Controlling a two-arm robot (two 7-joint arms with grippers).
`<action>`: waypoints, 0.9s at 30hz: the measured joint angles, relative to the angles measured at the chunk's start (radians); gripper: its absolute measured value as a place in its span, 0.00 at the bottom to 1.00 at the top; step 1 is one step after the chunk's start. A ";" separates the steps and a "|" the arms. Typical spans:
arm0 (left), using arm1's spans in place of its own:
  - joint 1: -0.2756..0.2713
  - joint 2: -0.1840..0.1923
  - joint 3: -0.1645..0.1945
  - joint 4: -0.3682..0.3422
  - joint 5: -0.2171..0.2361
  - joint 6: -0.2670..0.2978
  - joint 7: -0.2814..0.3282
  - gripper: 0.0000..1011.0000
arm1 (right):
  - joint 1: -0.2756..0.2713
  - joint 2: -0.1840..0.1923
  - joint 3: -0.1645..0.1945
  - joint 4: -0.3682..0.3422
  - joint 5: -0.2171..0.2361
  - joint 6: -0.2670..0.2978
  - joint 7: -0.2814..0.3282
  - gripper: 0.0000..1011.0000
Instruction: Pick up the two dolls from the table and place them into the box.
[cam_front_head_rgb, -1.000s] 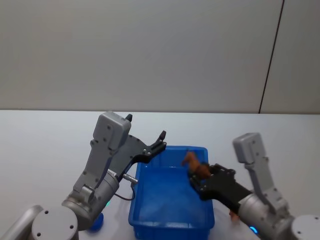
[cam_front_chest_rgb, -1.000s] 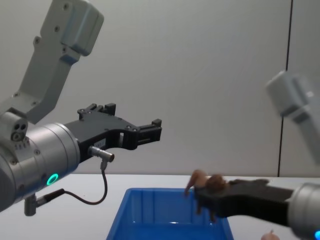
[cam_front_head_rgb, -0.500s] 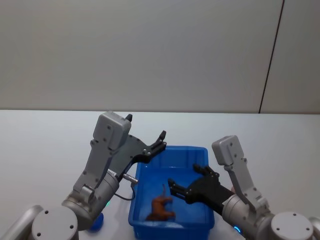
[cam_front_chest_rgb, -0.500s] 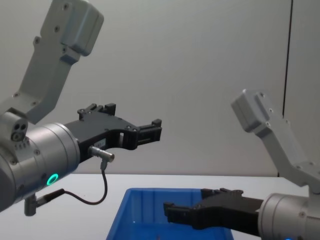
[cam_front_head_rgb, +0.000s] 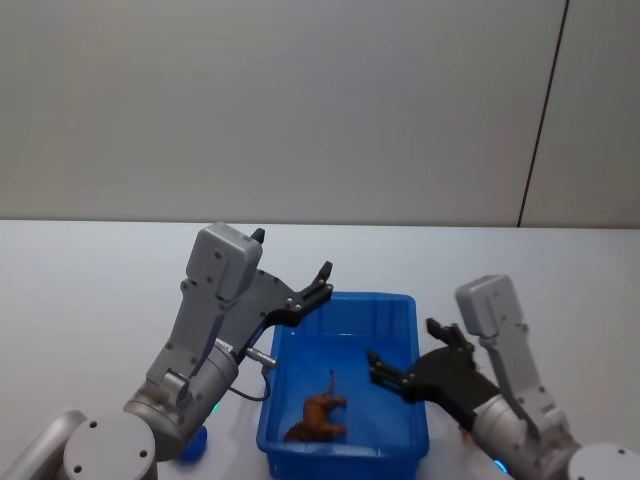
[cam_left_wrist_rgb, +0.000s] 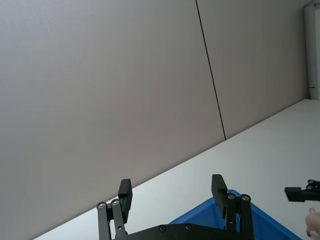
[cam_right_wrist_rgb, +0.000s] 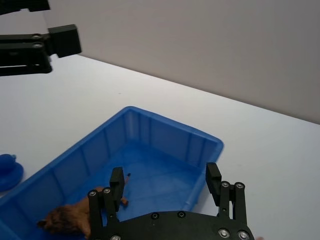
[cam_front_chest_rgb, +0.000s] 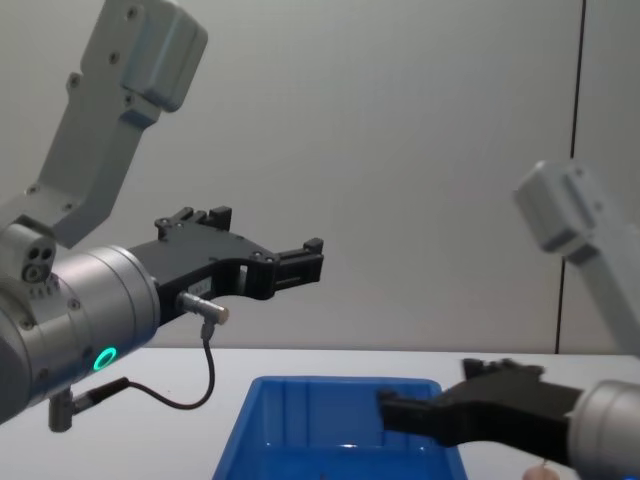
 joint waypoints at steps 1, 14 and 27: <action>0.000 0.000 0.000 0.000 0.000 0.000 0.000 0.99 | -0.005 0.004 0.001 -0.008 0.000 0.002 -0.011 0.99; 0.000 0.000 0.000 0.000 0.000 0.000 0.000 0.99 | -0.095 0.059 0.029 -0.121 0.008 0.058 -0.156 0.99; 0.000 0.000 0.000 0.000 0.000 0.000 0.000 0.99 | -0.124 0.071 0.043 -0.122 0.020 0.113 -0.208 0.99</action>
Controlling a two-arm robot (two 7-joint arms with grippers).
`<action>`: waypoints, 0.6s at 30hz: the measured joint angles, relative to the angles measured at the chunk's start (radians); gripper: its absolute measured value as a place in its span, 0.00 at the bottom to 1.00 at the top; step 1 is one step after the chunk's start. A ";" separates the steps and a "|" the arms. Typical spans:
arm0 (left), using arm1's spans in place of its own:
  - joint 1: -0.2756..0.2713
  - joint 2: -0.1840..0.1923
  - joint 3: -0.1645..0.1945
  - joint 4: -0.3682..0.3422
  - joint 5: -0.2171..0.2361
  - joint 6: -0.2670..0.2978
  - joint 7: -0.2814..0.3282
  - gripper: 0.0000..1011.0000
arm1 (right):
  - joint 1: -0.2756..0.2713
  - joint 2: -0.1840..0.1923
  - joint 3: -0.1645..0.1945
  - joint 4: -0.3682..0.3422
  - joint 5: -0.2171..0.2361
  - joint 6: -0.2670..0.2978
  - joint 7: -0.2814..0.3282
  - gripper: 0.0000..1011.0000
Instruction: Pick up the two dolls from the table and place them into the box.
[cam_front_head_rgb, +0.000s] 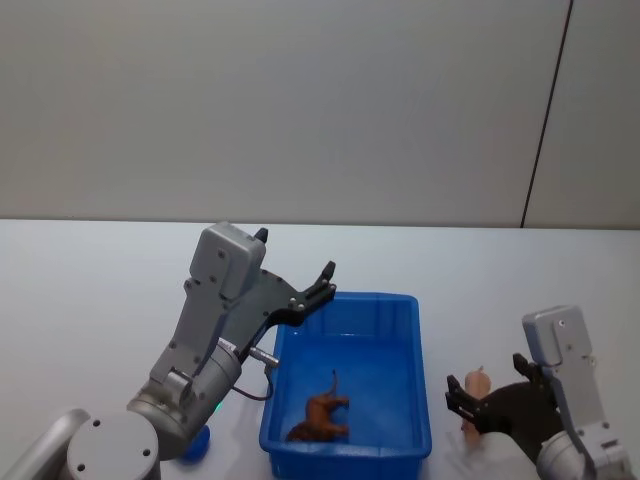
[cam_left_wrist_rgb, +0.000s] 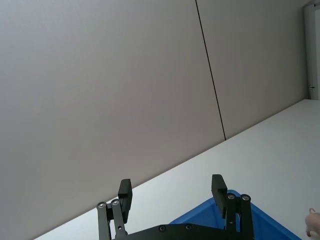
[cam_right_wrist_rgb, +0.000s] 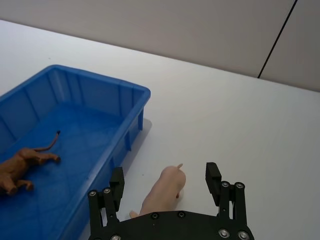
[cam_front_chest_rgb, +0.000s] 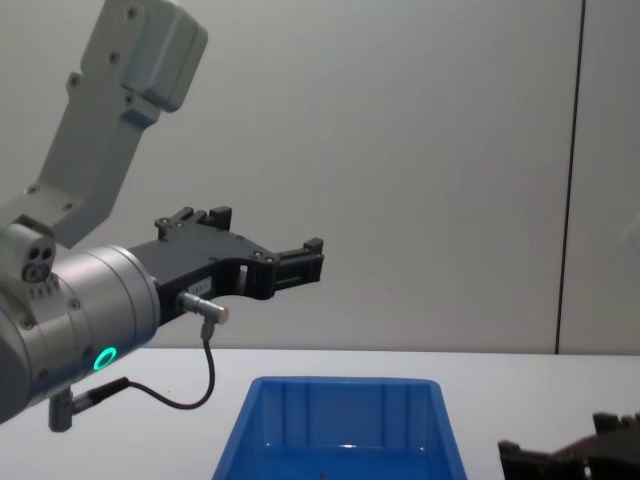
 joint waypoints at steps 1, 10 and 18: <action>0.000 0.000 0.000 0.000 0.000 0.000 0.000 0.99 | 0.000 -0.001 0.000 0.006 0.002 0.004 -0.002 0.99; 0.000 0.000 0.000 0.000 0.000 0.000 0.000 0.99 | 0.004 -0.017 -0.002 0.045 0.011 0.021 -0.005 0.99; 0.000 0.000 0.000 0.000 0.000 0.000 0.000 0.99 | 0.011 -0.034 -0.007 0.078 0.020 0.024 -0.005 0.99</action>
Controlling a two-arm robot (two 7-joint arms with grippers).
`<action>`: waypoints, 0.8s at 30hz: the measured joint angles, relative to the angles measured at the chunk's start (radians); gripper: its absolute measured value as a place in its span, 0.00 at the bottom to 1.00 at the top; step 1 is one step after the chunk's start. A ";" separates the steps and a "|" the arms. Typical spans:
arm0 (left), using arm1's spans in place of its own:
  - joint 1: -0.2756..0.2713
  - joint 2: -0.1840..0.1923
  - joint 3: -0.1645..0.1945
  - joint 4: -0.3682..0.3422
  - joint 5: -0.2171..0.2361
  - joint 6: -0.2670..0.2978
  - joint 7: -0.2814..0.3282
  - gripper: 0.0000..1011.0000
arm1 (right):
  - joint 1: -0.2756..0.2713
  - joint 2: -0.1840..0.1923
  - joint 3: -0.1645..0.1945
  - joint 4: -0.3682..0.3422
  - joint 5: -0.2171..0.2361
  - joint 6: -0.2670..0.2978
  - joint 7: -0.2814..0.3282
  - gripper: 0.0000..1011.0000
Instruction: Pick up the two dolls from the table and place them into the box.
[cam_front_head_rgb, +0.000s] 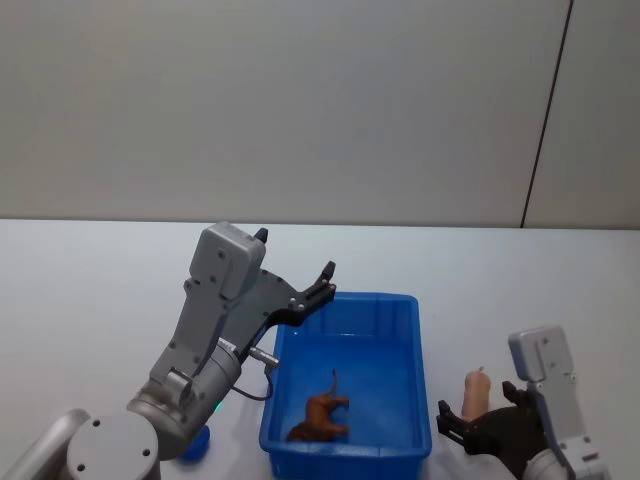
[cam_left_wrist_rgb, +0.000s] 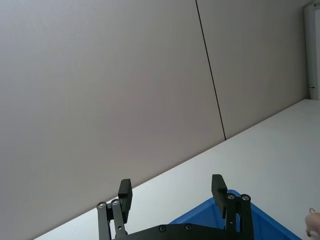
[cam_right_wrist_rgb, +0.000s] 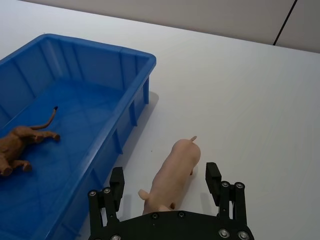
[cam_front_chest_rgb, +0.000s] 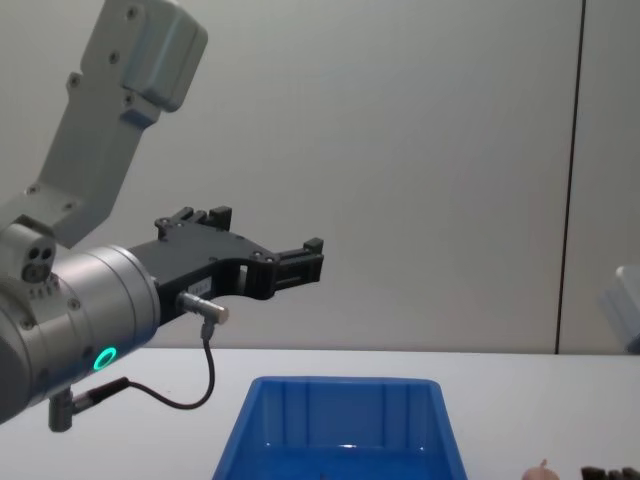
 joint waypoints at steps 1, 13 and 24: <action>0.000 0.000 0.000 0.000 0.000 0.000 0.000 0.99 | 0.002 -0.003 -0.001 0.006 0.001 0.000 0.000 0.99; 0.000 0.000 0.000 0.000 0.000 0.000 0.000 0.99 | 0.012 -0.026 -0.009 0.049 0.001 0.003 -0.001 0.99; 0.000 0.000 0.000 0.000 0.000 0.000 0.000 0.99 | 0.019 -0.043 -0.014 0.072 -0.020 0.022 -0.027 0.99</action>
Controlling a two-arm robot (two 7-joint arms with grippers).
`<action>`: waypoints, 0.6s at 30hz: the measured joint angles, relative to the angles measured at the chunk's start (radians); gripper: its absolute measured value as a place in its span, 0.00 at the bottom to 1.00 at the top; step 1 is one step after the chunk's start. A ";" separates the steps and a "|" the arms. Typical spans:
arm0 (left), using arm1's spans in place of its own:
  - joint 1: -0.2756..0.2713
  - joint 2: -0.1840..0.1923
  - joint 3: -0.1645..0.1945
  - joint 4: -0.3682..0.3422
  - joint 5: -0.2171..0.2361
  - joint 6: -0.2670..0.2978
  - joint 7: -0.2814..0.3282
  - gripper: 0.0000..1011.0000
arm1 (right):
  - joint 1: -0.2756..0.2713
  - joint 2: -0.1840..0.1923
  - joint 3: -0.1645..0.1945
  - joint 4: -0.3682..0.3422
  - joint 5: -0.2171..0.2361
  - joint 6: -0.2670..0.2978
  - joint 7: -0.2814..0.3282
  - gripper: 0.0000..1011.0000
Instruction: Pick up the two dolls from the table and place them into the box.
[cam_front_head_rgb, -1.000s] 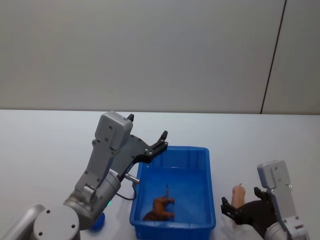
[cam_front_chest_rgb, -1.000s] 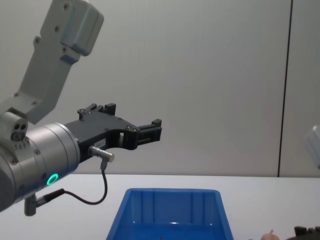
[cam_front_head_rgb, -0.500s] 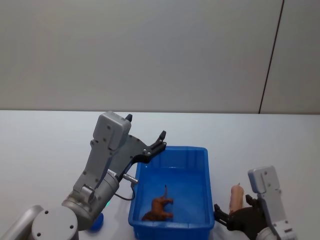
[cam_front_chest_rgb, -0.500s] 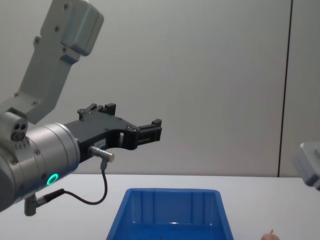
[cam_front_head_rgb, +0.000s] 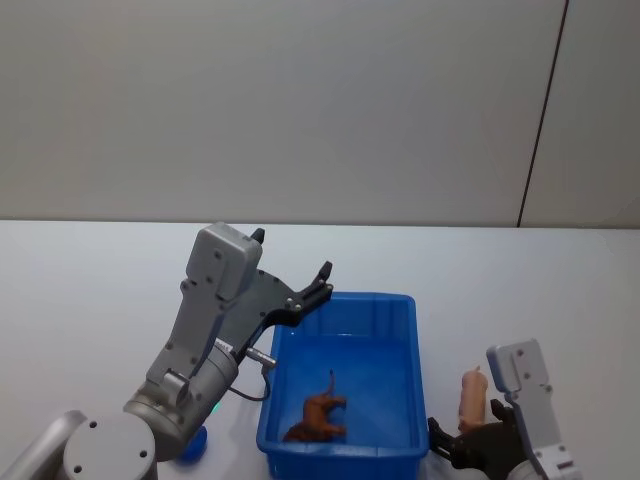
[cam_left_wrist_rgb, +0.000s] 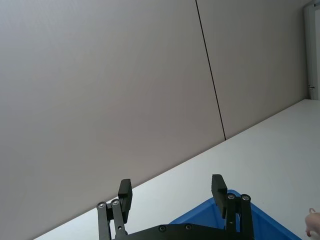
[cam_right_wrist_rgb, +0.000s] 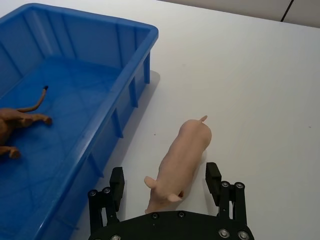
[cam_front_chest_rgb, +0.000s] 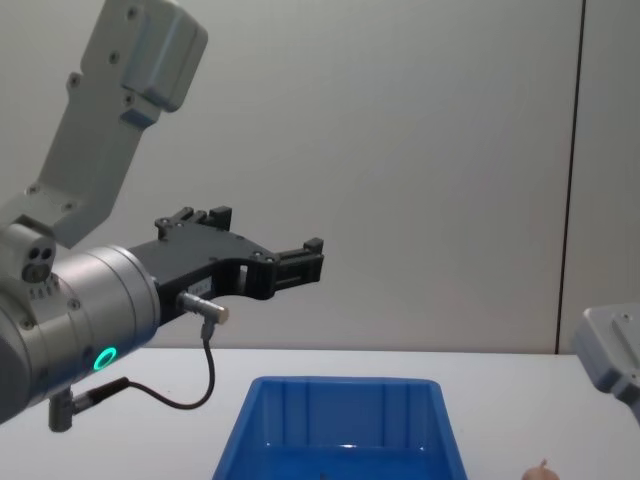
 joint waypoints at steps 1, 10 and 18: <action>0.000 0.000 0.000 0.000 0.000 0.000 0.000 0.99 | 0.000 -0.001 0.000 0.001 -0.002 0.001 -0.003 0.99; 0.000 0.000 0.000 0.000 0.000 0.000 0.000 0.99 | 0.004 -0.008 0.001 0.005 -0.034 0.013 -0.044 0.99; 0.000 0.000 0.000 0.000 0.000 0.000 0.000 0.99 | 0.005 -0.012 0.005 0.005 -0.053 0.017 -0.067 0.97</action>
